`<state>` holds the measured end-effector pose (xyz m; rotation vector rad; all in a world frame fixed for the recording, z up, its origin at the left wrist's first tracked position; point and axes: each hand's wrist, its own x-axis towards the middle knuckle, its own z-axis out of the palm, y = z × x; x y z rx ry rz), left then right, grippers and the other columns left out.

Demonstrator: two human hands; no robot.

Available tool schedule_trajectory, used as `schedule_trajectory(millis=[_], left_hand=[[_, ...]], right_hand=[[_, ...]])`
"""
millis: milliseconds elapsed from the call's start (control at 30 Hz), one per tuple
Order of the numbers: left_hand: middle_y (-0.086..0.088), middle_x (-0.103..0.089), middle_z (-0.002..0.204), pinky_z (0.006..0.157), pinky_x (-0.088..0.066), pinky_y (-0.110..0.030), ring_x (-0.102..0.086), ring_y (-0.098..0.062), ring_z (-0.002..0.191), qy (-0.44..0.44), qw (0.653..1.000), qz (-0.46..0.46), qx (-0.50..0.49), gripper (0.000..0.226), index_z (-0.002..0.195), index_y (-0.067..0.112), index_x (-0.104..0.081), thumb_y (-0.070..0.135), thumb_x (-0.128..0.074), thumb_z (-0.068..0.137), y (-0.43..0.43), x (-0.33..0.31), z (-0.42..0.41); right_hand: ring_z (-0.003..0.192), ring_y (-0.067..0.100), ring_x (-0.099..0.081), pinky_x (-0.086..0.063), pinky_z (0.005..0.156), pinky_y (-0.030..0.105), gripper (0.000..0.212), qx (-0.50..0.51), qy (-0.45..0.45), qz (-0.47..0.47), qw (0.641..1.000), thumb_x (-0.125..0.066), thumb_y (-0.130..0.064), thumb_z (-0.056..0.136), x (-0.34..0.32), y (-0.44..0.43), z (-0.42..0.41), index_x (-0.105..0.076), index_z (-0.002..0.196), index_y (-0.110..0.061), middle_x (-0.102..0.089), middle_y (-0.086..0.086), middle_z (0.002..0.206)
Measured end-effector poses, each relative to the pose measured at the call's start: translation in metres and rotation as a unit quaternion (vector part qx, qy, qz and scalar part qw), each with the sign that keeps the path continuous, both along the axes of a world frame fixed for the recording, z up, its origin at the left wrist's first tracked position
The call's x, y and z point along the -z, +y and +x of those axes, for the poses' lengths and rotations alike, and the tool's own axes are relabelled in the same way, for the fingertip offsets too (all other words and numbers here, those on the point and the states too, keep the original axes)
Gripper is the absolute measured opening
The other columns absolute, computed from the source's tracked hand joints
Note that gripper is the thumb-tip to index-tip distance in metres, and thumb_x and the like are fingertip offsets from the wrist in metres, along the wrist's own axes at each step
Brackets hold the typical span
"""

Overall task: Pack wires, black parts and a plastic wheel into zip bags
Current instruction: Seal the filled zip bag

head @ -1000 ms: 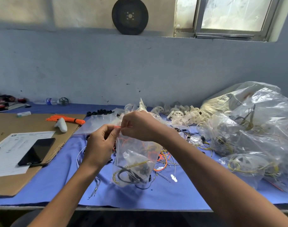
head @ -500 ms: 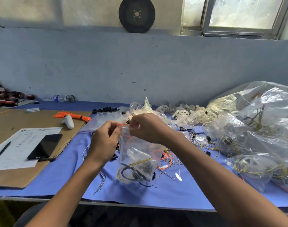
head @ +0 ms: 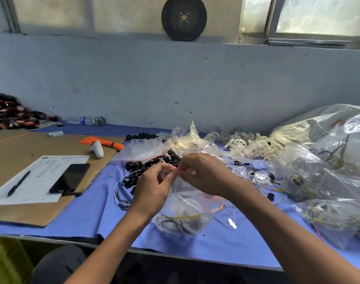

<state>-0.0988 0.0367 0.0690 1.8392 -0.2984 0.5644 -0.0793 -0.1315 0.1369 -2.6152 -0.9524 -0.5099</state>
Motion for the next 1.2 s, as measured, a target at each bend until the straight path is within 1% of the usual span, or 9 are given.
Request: schedule_trajectory(millis=[100,233,367,500,667,800,933,1067,1200], left_hand=[[0.011,-0.071,0.091,0.077,-0.05,-0.017,-0.065,0.0,0.088,-0.008,1.0,-0.003,-0.013,0.002,0.095,0.029,-0.067,0.028,-0.067,0.094,-0.001,0.002,-0.001],[0.014,-0.07,0.09,0.073,-0.047,-0.01,-0.064,0.0,0.086,-0.028,0.999,-0.014,-0.034,0.011,0.091,0.035,-0.064,0.025,-0.066,0.095,0.0,0.0,0.0],[0.013,-0.069,0.089,0.071,-0.047,-0.009,-0.064,0.001,0.085,-0.054,0.997,-0.024,-0.047,0.015,0.092,0.037,-0.062,0.023,-0.064,0.096,0.002,-0.003,0.001],[0.013,-0.07,0.09,0.071,-0.047,-0.009,-0.064,0.004,0.085,-0.048,0.997,-0.036,-0.053,0.012,0.092,0.036,-0.062,0.024,-0.064,0.095,0.011,-0.006,0.006],[0.016,-0.07,0.086,0.072,-0.049,-0.015,-0.064,0.003,0.082,-0.033,0.996,-0.032,-0.074,0.01,0.089,0.035,-0.062,0.027,-0.065,0.095,0.02,-0.004,0.012],[0.016,-0.071,0.086,0.073,-0.051,-0.019,-0.065,0.001,0.083,-0.021,0.998,-0.017,-0.063,0.006,0.092,0.034,-0.064,0.029,-0.066,0.094,0.02,-0.007,0.014],[0.016,-0.07,0.088,0.069,-0.05,-0.015,-0.065,0.004,0.084,-0.024,0.998,0.017,-0.054,0.003,0.095,0.034,-0.063,0.035,-0.064,0.093,0.017,-0.009,0.011],[0.014,-0.072,0.09,0.075,-0.054,-0.025,-0.066,0.001,0.087,-0.018,0.998,0.029,-0.045,0.015,0.1,0.031,-0.066,0.042,-0.061,0.091,0.016,-0.009,0.007],[0.016,-0.073,0.091,0.08,-0.056,-0.028,-0.067,0.002,0.09,-0.017,0.999,0.015,-0.023,0.03,0.101,0.029,-0.069,0.052,-0.059,0.084,0.016,-0.012,0.002]], right_hand=[[0.081,0.018,-0.06,-0.05,0.068,0.034,0.018,0.012,-0.012,-0.011,1.0,-0.057,-0.039,0.093,0.005,-0.007,0.0,-0.064,0.093,-0.023,-0.066,-0.007,0.089],[0.082,0.018,-0.061,-0.051,0.067,0.035,0.01,0.003,-0.027,0.013,1.0,-0.059,-0.034,0.092,0.003,-0.013,-0.002,-0.064,0.092,-0.026,-0.066,-0.008,0.09],[0.085,0.015,-0.061,-0.05,0.068,0.033,0.013,0.015,-0.037,0.019,0.999,-0.058,-0.04,0.093,-0.002,-0.018,-0.002,-0.063,0.094,-0.029,-0.067,-0.009,0.093],[0.087,0.018,-0.061,-0.05,0.07,0.034,0.015,0.034,-0.049,0.003,0.998,-0.052,-0.038,0.097,-0.003,-0.029,-0.002,-0.06,0.099,-0.027,-0.065,-0.008,0.099],[0.089,0.024,-0.06,-0.05,0.07,0.038,0.02,0.081,-0.059,-0.021,0.995,-0.042,-0.036,0.103,0.003,-0.043,-0.003,-0.054,0.106,-0.021,-0.063,-0.004,0.108],[0.086,0.014,-0.055,-0.041,0.067,0.029,0.034,0.048,-0.033,-0.011,0.998,-0.054,-0.047,0.096,0.007,-0.044,-0.008,-0.05,0.122,-0.027,-0.063,-0.006,0.112],[0.09,0.018,-0.057,-0.035,0.067,0.028,0.029,0.025,-0.09,-0.012,0.996,-0.058,-0.047,0.093,0.002,-0.029,-0.006,-0.059,0.111,-0.025,-0.063,-0.004,0.103],[0.09,0.024,-0.059,-0.047,0.071,0.035,0.027,-0.002,-0.081,-0.001,0.997,-0.062,-0.04,0.09,-0.005,-0.004,-0.003,-0.065,0.108,-0.02,-0.065,0.001,0.101],[0.082,0.024,-0.06,-0.049,0.067,0.036,0.02,-0.011,-0.082,0.006,0.997,-0.058,-0.034,0.09,-0.009,0.015,-0.004,-0.068,0.098,-0.019,-0.067,0.0,0.093]])
